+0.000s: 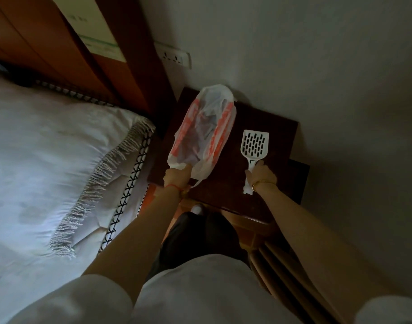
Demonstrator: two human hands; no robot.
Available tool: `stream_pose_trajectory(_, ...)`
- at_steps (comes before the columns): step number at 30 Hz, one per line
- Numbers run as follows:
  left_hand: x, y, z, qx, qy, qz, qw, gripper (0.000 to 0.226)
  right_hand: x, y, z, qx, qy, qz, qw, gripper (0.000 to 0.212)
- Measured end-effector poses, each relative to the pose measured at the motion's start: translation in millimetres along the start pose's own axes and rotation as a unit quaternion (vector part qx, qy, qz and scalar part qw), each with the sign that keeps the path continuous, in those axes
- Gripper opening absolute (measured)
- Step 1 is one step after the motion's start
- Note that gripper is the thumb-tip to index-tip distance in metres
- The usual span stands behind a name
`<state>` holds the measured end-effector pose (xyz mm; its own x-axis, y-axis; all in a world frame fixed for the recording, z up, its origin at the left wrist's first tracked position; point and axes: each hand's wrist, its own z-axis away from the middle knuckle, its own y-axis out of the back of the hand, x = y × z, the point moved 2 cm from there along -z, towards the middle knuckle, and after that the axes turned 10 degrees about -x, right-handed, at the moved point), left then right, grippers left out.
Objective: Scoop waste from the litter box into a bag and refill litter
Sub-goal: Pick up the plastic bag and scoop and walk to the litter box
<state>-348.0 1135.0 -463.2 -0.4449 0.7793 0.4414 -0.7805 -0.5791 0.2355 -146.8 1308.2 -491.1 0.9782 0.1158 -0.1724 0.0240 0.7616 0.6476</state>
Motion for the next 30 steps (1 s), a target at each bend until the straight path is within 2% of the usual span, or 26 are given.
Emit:
stream_pose_trajectory(2, -0.8, -0.6, -4.5, 0.023, -0.006, -0.008, 1.000, 0.090, -1.0, -3.7, -5.7, 0.003, -0.004, -0.006, 1.000, 0.053)
stream_pose_trajectory(7, -6.9, 4.5, -19.4, 0.046, -0.011, -0.017, 0.999, 0.045, -0.8, -8.7, -16.9, 0.005, -0.011, -0.002, 1.000, 0.049)
stream_pose_trajectory(12, -11.9, 8.3, -28.9, 0.024, 0.018, 0.099, 0.995, 0.051, -1.3, -7.6, -20.6, -0.014, -0.019, -0.020, 1.000, 0.046)
stream_pose_trajectory(15, -6.8, 9.2, -33.2, 0.037, 0.015, 0.103, 0.994, 0.042, -2.9, -8.7, -23.2, -0.022, -0.020, -0.040, 0.999, 0.045)
stream_pose_trajectory(18, -1.8, 11.3, -30.6, 0.069, -0.018, 0.049, 0.996, 0.028, -6.4, -6.7, -16.3, -0.035, -0.012, -0.090, 0.995, 0.045)
stream_pose_trajectory(21, 7.9, 12.7, -14.7, 0.099, -0.061, 0.052, 0.992, 0.017, -9.7, -3.2, -0.8, -0.027, 0.003, -0.120, 0.992, 0.040)
stream_pose_trajectory(23, 14.0, 15.7, -1.7, 0.111, -0.079, 0.055, 0.989, 0.022, -11.9, 0.1, 12.8, -0.012, 0.009, -0.137, 0.990, 0.039)
stream_pose_trajectory(25, 17.2, 20.8, 11.4, 0.109, -0.102, 0.081, 0.985, 0.027, -13.9, 4.4, 27.2, -0.007, 0.017, -0.159, 0.987, 0.041)
stream_pose_trajectory(30, 20.9, 40.1, 50.8, 0.064, -0.175, 0.188, 0.964, 0.012, -24.9, 21.1, 66.3, -0.002, 0.032, -0.208, 0.978, 0.043)
